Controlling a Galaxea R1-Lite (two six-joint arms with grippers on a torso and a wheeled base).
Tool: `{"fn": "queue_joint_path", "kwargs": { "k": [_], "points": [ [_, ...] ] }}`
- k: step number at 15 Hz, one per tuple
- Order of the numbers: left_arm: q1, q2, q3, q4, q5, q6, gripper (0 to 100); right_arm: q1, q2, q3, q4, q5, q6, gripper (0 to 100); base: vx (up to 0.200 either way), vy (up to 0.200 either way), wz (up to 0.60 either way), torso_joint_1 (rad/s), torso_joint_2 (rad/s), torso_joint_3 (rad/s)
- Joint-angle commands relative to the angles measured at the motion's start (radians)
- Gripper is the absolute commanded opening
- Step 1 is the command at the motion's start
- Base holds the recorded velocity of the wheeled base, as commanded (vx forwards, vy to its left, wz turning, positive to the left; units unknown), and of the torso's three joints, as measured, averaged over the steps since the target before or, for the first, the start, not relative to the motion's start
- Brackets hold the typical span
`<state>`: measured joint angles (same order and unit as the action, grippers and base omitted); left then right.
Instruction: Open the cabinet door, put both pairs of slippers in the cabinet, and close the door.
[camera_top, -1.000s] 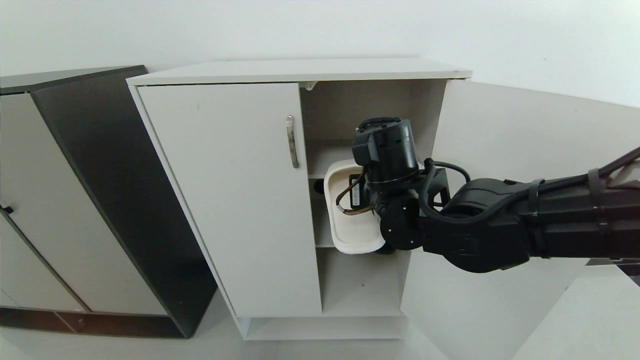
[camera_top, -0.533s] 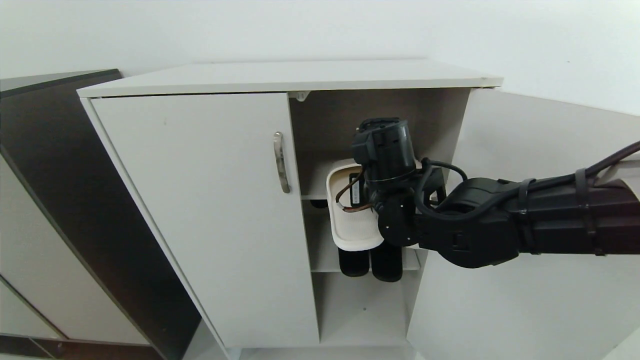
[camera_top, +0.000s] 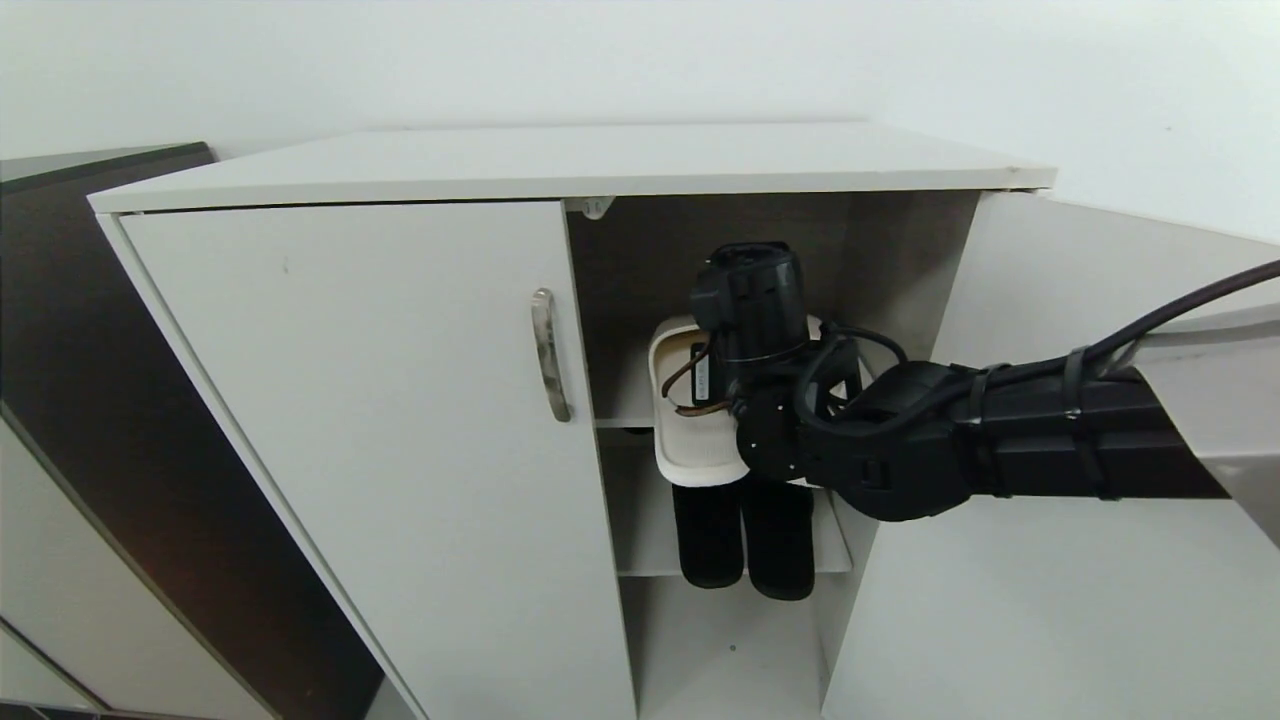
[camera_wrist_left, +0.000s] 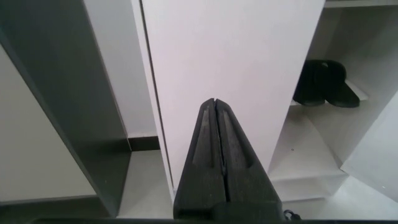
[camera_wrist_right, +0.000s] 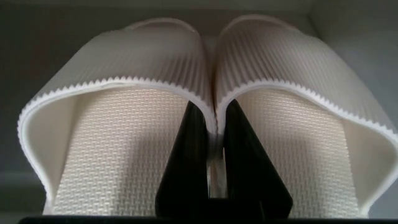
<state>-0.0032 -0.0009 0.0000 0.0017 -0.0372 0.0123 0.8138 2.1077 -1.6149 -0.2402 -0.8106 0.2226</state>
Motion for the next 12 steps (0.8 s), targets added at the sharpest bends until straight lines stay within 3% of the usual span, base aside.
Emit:
{"fn": "queue_joint_path", "kwargs": {
  "k": [1, 12],
  "points": [
    [0.0, 0.001, 0.0, 0.0, 0.0, -0.002, 0, -0.013, 0.023, -0.013, -0.005, 0.002, 0.0, 0, 0.0, 0.0, 0.0, 0.0, 0.0, 0.0],
    [0.0, 0.001, 0.0, -0.002, 0.002, -0.005, 0, -0.064, 0.172, -0.339, 0.122, 0.028, -0.035, 0, 0.0, 0.0, 0.0, 0.0, 0.0, 0.0]
  ]
}}
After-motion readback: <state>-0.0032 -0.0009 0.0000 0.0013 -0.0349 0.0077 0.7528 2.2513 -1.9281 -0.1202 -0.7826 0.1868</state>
